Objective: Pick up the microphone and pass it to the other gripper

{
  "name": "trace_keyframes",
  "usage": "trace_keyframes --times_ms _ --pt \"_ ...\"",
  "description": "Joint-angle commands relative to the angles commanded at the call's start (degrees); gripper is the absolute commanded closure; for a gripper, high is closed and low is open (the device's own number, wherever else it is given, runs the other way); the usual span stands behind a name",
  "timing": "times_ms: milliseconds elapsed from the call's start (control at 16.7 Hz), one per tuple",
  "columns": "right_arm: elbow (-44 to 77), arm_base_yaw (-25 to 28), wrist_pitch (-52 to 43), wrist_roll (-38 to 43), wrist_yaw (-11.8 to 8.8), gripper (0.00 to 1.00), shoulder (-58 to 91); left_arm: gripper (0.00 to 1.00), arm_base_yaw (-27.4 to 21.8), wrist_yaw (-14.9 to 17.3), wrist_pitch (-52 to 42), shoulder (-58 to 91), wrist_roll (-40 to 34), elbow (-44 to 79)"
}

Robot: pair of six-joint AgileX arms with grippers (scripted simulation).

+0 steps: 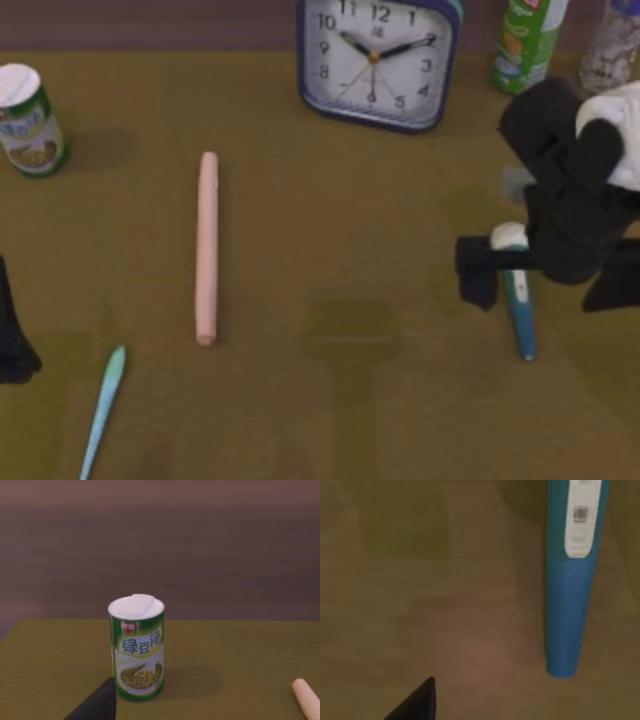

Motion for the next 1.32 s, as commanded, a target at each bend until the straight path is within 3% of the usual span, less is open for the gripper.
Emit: trace_keyframes --times_ms 420,720,1320 --pt "-5.8 -0.4 17.1 -0.2 0.0 0.0 10.7 0.0 0.0 0.0 0.0 0.0 0.0 0.0" --pt "-6.4 -0.4 18.7 -0.3 0.1 0.0 12.0 0.0 0.0 0.0 0.0 0.0 0.0 0.0" --pt "-6.4 -0.4 18.7 -0.3 0.1 0.75 12.0 0.0 0.0 0.0 0.0 0.0 0.0 0.0"
